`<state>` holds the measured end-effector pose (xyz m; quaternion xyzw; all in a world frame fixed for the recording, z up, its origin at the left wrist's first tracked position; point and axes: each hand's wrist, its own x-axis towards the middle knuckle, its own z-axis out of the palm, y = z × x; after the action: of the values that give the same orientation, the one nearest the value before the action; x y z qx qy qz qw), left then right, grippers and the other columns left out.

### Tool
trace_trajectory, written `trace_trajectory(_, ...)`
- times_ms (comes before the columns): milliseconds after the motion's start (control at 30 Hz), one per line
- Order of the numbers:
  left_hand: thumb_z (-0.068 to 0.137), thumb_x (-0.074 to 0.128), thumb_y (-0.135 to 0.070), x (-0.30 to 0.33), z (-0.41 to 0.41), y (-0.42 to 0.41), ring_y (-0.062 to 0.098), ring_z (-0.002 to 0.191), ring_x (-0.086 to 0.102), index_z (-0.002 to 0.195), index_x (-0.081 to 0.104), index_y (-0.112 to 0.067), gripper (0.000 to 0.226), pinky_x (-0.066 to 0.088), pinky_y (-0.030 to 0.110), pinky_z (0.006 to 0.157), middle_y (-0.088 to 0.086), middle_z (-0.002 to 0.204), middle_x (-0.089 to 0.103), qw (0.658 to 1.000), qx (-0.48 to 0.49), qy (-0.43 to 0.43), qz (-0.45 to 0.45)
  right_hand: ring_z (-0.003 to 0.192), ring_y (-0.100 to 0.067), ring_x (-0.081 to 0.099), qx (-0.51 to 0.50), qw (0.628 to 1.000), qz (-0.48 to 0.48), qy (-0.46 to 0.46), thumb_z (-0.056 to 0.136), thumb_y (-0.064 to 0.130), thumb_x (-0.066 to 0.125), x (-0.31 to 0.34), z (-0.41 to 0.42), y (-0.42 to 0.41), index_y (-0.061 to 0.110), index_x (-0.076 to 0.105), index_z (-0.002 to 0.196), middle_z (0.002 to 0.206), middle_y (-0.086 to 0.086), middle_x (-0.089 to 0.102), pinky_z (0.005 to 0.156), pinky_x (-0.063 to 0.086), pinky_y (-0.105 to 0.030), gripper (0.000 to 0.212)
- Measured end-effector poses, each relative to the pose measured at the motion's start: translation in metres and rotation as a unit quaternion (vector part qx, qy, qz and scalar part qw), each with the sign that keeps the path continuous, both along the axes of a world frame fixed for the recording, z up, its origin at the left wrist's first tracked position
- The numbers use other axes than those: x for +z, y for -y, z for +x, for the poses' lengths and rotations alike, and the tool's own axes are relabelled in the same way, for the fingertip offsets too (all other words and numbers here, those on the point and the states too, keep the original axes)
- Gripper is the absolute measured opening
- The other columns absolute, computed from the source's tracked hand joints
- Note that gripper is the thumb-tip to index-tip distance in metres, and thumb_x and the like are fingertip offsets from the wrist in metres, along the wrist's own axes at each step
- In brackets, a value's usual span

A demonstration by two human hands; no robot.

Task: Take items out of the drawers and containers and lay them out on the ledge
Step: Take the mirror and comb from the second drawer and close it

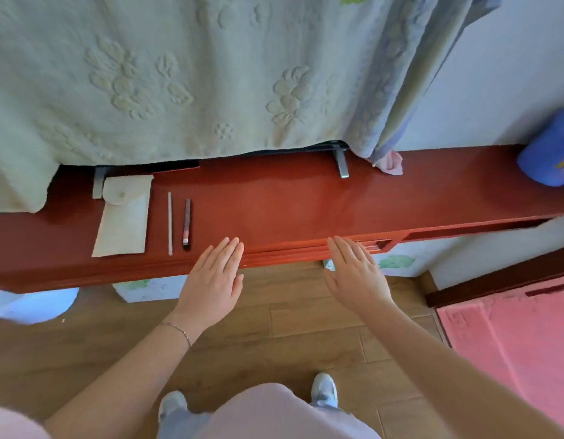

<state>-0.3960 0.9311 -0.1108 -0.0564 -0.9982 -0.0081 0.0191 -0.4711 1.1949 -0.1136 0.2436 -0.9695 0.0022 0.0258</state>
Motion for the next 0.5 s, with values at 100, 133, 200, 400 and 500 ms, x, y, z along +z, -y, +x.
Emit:
trace_trajectory(100,0.088,0.049,-0.021,-0.01,0.002,-0.038,0.028,0.126,0.048,0.131,0.049,-0.001,0.047,0.034,0.043,0.105,0.014,0.135,0.052,0.999,0.043,-0.023,0.025,0.116,-0.029,0.057,0.053,0.999,0.007,-0.009,0.078,0.029,0.057,-0.002,-0.026,-0.035,0.0,0.054,0.125,0.124,-0.014,0.061,0.102,0.041,-0.043,0.056)
trace_trajectory(133,0.085,0.057,-0.018,-0.013,0.003,-0.05,0.028,0.126,0.048,0.13,0.05,-0.001,0.049,0.035,0.044,0.104,0.014,0.134,0.053,0.998,0.053,-0.026,0.034,0.117,-0.028,0.056,0.064,0.998,0.01,-0.017,0.077,0.029,0.059,-0.004,-0.033,-0.044,0.0,0.054,0.125,0.125,-0.014,0.06,0.103,0.041,-0.042,0.057)
trace_trajectory(200,0.084,0.056,-0.02,-0.021,0.007,-0.074,0.028,0.125,0.049,0.131,0.049,-0.002,0.05,0.037,0.045,0.103,0.013,0.135,0.053,0.998,0.056,-0.007,0.029,0.118,-0.029,0.055,0.088,0.996,0.009,-0.026,0.076,0.028,0.061,-0.01,-0.044,-0.059,0.0,0.054,0.125,0.125,-0.014,0.06,0.106,0.035,-0.041,0.057)
trace_trajectory(400,0.074,0.068,-0.016,-0.019,-0.013,-0.097,0.025,0.117,0.056,0.128,0.053,-0.002,0.058,0.043,0.044,0.1,0.01,0.126,0.059,0.996,0.076,-0.033,0.033,0.118,-0.03,0.056,0.141,0.989,0.001,-0.036,0.077,0.027,0.044,-0.027,-0.061,-0.068,-0.001,0.056,0.124,0.125,-0.015,0.06,0.105,0.024,-0.041,0.056)
trace_trajectory(500,0.072,0.069,-0.014,-0.026,-0.025,-0.091,0.026,0.109,0.059,0.125,0.056,-0.002,0.056,0.047,0.042,0.096,0.009,0.119,0.062,0.997,0.053,-0.042,0.037,0.115,-0.029,0.058,0.144,0.989,-0.025,-0.035,0.079,0.025,0.036,-0.033,-0.056,-0.065,0.0,0.057,0.124,0.123,-0.013,0.062,0.103,0.031,-0.039,0.055)
